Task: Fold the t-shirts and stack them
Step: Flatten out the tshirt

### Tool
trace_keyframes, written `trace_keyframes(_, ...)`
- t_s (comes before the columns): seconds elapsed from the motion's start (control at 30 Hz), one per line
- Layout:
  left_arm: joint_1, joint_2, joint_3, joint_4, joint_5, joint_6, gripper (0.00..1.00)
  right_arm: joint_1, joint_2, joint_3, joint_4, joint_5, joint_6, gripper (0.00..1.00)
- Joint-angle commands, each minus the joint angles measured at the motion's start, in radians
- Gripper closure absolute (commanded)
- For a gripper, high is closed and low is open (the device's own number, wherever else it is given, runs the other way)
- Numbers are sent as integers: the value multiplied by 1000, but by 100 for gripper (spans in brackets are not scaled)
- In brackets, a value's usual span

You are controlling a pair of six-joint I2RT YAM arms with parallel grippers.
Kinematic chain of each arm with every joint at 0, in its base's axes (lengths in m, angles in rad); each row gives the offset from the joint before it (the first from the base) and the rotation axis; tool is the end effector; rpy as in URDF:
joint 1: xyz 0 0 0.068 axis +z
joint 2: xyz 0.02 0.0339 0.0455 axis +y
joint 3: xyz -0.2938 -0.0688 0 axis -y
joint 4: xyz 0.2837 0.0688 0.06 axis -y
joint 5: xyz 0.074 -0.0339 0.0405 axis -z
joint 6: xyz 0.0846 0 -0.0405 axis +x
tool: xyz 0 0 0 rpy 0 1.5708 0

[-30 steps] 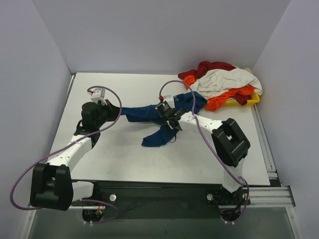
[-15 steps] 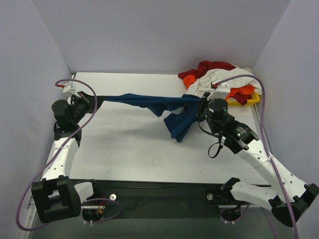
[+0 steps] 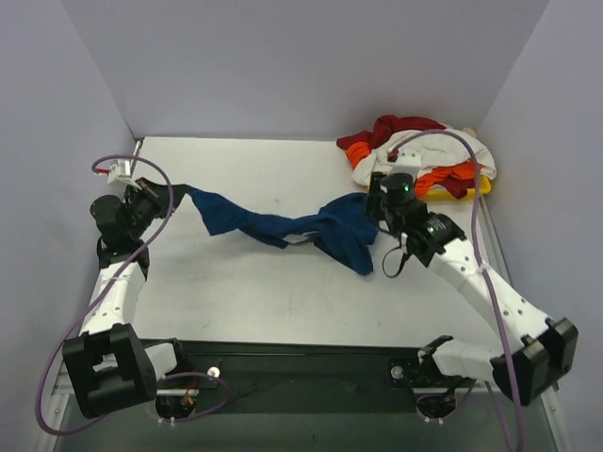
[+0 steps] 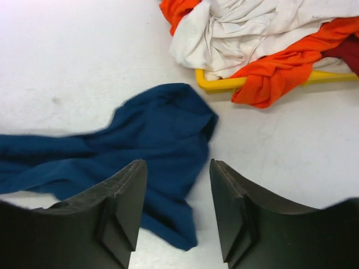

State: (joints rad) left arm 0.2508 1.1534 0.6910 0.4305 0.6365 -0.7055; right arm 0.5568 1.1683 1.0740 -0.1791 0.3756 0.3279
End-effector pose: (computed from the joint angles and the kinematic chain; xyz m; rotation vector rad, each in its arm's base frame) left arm 0.3259 0.0316 0.3047 -0.2804 1.6410 -0.8553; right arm 0.3051 0.1534 0.3756 0.0525 1.8328 0.2773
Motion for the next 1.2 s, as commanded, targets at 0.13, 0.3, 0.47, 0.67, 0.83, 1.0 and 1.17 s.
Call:
trace_keyframes(0.13, 19, 17, -19, 103, -64, -2, 100, -32, 179, 32, -1, -161, 34, 40)
trace_keyframes(0.3, 16, 46, -28, 131, -61, -11, 100, 9, 195, -91, 23, -245, 97, 43)
trace_keyframes(0.47, 5, 65, -38, 146, -58, -9, 100, 95, 221, -198, 85, -329, 152, 48)
trace_keyframes(0.67, 7, 49, -41, 131, -77, 4, 100, 213, 299, -235, 236, -481, 211, 53)
trace_keyframes(0.83, 5, 42, -41, 116, -87, 14, 100, 249, 393, -178, 231, -491, 208, 57)
trace_keyframes(1.0, 4, 45, -38, 111, -89, 18, 100, 255, 468, -144, 213, -477, 209, 60)
trace_keyframes(1.17, 5, 48, -38, 113, -89, 20, 100, 258, 476, -143, 196, -445, 211, 60)
